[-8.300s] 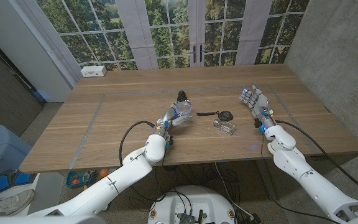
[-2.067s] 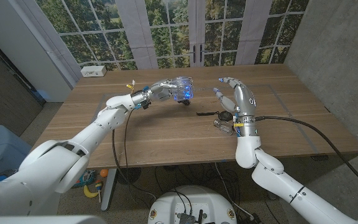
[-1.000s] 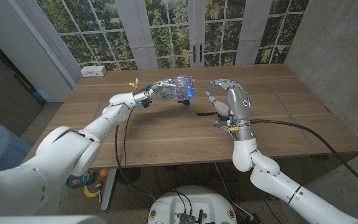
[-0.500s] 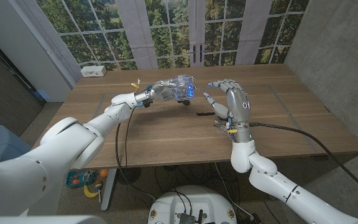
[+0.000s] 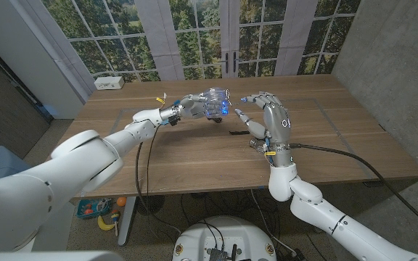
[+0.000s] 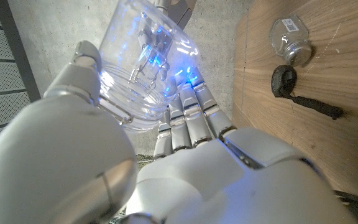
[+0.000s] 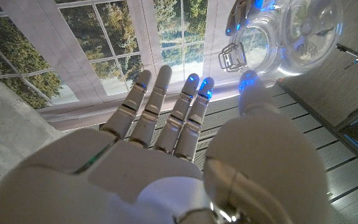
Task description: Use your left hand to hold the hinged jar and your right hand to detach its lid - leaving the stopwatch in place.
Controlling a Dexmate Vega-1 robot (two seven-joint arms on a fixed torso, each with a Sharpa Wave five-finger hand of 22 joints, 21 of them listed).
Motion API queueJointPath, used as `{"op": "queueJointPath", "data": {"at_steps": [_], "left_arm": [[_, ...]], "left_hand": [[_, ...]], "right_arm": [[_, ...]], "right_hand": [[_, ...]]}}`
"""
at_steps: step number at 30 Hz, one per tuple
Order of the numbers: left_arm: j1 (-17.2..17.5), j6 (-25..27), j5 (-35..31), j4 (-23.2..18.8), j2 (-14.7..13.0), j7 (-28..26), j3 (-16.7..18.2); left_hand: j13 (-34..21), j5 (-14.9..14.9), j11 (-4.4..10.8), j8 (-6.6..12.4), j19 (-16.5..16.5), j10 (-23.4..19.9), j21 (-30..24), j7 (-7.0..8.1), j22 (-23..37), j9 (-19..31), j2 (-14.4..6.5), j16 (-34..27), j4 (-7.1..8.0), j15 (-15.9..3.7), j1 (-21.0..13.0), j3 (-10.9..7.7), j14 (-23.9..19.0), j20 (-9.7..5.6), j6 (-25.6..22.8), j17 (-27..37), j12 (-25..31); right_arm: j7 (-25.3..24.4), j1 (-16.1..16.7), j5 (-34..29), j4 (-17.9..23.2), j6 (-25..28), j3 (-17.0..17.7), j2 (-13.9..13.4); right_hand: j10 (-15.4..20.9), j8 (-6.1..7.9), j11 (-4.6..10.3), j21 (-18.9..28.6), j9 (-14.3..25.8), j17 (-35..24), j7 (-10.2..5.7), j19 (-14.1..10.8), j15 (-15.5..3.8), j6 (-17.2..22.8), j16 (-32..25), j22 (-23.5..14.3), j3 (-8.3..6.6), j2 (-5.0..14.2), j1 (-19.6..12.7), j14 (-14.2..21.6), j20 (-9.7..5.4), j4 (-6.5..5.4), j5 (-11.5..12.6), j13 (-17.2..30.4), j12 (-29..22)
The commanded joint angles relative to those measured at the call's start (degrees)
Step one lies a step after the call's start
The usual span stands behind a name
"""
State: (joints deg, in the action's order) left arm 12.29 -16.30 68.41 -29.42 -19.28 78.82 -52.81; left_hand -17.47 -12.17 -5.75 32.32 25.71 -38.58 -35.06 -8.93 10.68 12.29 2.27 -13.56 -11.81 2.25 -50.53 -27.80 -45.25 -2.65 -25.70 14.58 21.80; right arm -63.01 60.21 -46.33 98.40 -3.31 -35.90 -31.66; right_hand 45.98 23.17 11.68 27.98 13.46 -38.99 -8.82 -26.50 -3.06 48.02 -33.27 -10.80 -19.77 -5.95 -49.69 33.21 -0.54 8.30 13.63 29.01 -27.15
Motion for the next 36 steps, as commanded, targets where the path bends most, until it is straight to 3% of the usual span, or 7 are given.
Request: {"op": "queueJointPath", "data": {"at_steps": [1,4,10,14,22,28,36], "left_arm": [[-1.83,0.36,7.29,1.89,0.45,0.13,-5.55],[-2.24,0.41,7.78,2.18,0.56,0.13,-6.67],[-2.87,-0.66,8.33,1.77,0.06,0.13,-8.95],[-3.74,-2.99,8.62,-0.94,-1.95,0.13,-12.57],[-5.21,-6.49,12.23,-5.47,-4.80,0.13,-18.65],[-5.12,-7.10,13.38,-6.95,-5.82,0.13,-18.96],[-4.76,-6.93,13.26,-6.82,-5.95,0.13,-18.07]], "left_hand": [[-7.37,-5.62,17.19,8.48,-0.13,-23.12,-0.19,17.04,0.20,10.77,-12.22,-2.40,6.89,-16.02,-5.48,-6.44,-8.21,-1.42,-20.76,0.84,1.74],[-7.70,-5.70,17.19,8.48,-0.15,-23.26,-0.22,17.03,0.21,10.81,-12.30,-2.65,6.91,-16.01,-5.57,-6.27,-8.51,-1.47,-20.67,1.09,1.87],[-8.41,-5.83,17.18,8.57,-0.18,-23.62,-0.29,17.00,0.23,10.98,-12.29,-3.12,6.90,-16.01,-5.73,-5.91,-9.04,-1.59,-20.55,1.59,2.18],[-8.74,-5.92,17.17,8.63,-0.22,-23.75,-0.31,17.08,0.24,11.12,-12.28,-3.18,6.91,-15.98,-5.80,-5.79,-9.04,-1.65,-20.44,1.75,2.30],[-9.57,-6.16,17.10,8.89,-0.33,-23.82,-0.36,16.90,0.26,11.47,-12.32,-3.29,6.99,-15.95,-5.94,-5.52,-9.01,-1.78,-20.51,2.14,2.53],[-10.29,-6.38,17.08,8.90,-0.34,-23.79,-0.45,16.98,0.27,11.55,-12.31,-3.34,7.09,-15.93,-6.04,-5.31,-8.95,-1.87,-20.37,2.45,2.68],[-11.14,-6.68,17.09,8.85,-0.39,-23.68,-0.53,16.89,0.27,11.35,-12.21,-3.26,7.17,-15.92,-6.16,-5.10,-8.69,-1.85,-20.52,2.73,2.80]], "right_arm": [[-0.99,-0.86,-0.94,-1.12,-0.28,-1.11,0.32],[-0.99,0.60,-3.89,-2.50,-2.75,2.05,3.56],[-0.99,1.47,-6.47,-4.25,-5.54,4.91,6.81],[-0.99,2.31,-8.78,-5.43,-7.84,7.52,9.64],[0.82,0.43,-5.69,-3.33,-2.75,3.11,5.44],[3.35,-0.29,-3.58,-1.10,-1.11,0.85,1.71],[3.63,-0.52,-2.16,0.49,0.85,-0.62,-0.57]], "right_hand": [[1.13,1.17,0.05,0.43,0.43,-1.20,0.09,-0.50,-9.62,1.46,-0.49,-0.32,0.16,0.33,-0.82,1.26,-0.40,0.39,1.07,1.51,-1.29],[1.43,1.62,0.07,0.58,0.58,-2.16,-0.03,-0.75,-9.95,1.61,-0.83,-0.35,-0.46,0.84,-3.23,1.79,-0.73,1.28,1.39,2.71,-2.14],[1.94,2.01,0.09,0.78,0.62,-2.88,-0.23,-1.06,-9.78,1.91,-1.07,-0.38,-0.71,1.53,-3.84,2.41,-0.93,1.08,1.29,3.72,-2.97],[2.06,2.36,0.08,0.98,0.63,-3.38,-0.24,-1.42,-9.82,2.36,-1.35,-0.41,-0.99,2.46,-4.08,3.12,-1.09,0.80,1.21,4.36,-3.41],[0.32,2.03,-0.26,1.08,0.56,-4.12,-0.19,-1.13,-9.50,0.63,-0.30,-0.49,0.18,1.75,-1.48,2.75,-0.80,-0.38,0.85,6.31,-3.88],[-0.86,1.72,0.01,1.00,0.41,-4.14,-0.19,-0.70,-9.34,-0.42,1.11,-0.48,1.08,0.39,0.06,1.86,-0.64,-0.76,1.44,7.37,-3.98],[-1.31,1.68,0.12,1.00,0.29,-4.34,-0.61,-0.60,-9.83,-0.72,1.86,-0.47,0.51,0.88,-1.08,1.61,-0.68,-0.28,2.29,8.06,-4.14]]}}
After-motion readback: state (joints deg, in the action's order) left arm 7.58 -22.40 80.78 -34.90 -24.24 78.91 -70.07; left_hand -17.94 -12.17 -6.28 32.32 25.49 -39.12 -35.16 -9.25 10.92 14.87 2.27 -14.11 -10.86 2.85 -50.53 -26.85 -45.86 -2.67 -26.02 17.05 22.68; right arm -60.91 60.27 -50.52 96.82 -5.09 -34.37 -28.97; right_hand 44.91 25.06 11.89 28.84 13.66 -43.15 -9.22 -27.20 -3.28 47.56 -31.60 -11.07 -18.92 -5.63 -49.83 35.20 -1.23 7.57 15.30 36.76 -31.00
